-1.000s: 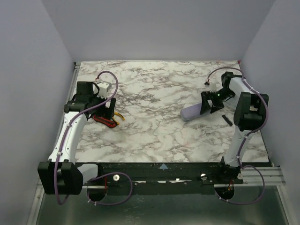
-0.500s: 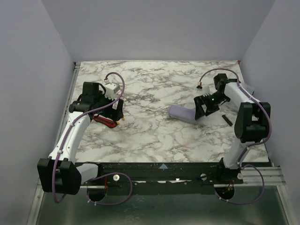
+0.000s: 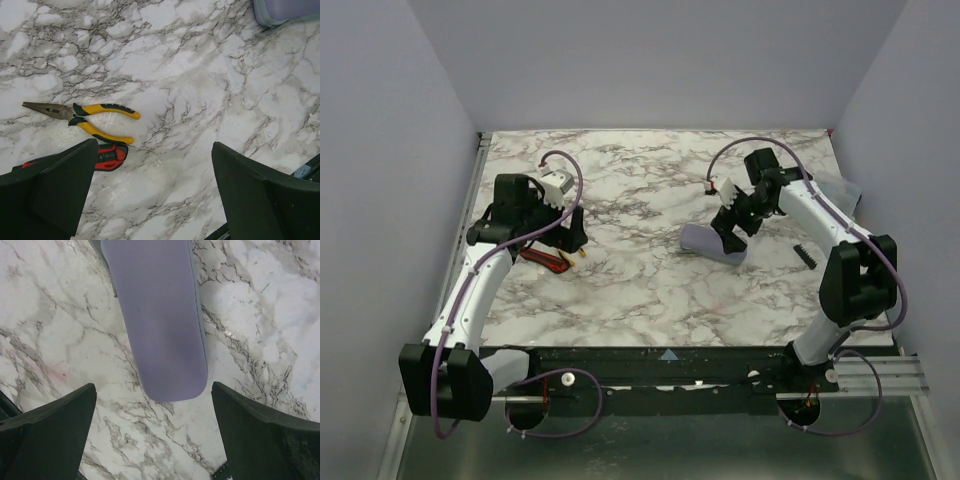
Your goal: Open the umbrella
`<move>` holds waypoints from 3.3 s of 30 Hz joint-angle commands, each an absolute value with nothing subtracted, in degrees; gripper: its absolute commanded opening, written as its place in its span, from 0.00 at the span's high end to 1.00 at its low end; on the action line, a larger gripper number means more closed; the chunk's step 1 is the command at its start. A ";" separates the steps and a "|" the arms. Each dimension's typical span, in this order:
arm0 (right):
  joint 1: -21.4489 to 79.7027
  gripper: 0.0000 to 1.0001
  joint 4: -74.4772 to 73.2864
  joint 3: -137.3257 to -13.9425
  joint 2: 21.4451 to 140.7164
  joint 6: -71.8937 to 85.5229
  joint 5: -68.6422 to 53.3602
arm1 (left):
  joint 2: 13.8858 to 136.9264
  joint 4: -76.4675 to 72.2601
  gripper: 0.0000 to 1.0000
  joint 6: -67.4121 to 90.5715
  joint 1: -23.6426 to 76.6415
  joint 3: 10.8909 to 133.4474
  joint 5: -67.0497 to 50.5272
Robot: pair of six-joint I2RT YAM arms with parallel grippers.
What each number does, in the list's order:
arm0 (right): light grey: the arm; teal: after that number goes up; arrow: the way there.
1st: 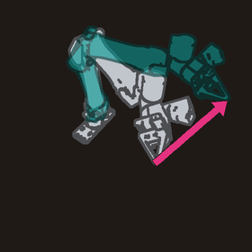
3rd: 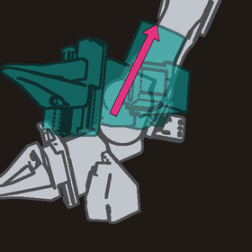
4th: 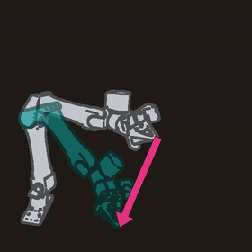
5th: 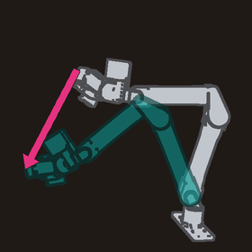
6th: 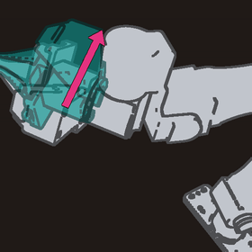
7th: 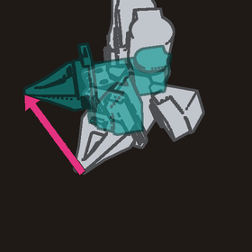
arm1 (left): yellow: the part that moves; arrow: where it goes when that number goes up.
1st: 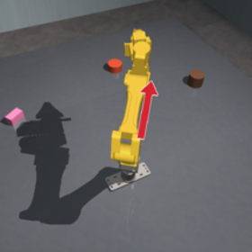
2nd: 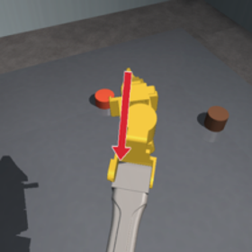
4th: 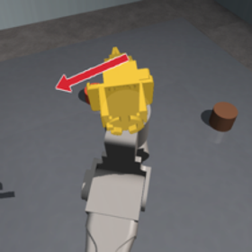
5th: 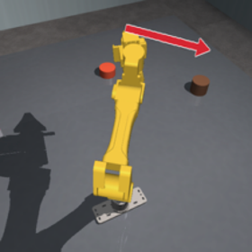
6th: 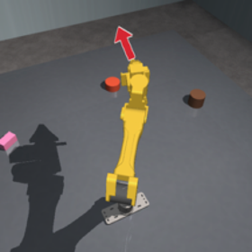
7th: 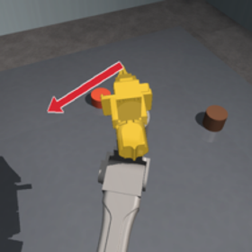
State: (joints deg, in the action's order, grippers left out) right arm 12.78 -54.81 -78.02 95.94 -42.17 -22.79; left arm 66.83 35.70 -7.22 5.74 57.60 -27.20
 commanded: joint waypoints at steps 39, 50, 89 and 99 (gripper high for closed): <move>25.57 0.50 -32.35 -48.34 87.89 -56.97 -17.67 | 90.08 -18.90 0.49 22.93 38.00 45.26 -25.47; 25.62 0.55 -31.49 -47.47 87.94 -56.78 -17.98 | 97.45 -18.83 0.61 25.58 39.13 43.07 -25.59; 25.55 0.73 -27.77 -44.56 86.76 -61.06 -17.00 | 98.08 -19.68 0.80 27.52 35.66 38.64 -32.12; 25.57 0.73 -29.55 -45.35 86.38 -62.31 -18.32 | 93.55 -19.87 0.71 26.27 34.88 41.86 -27.72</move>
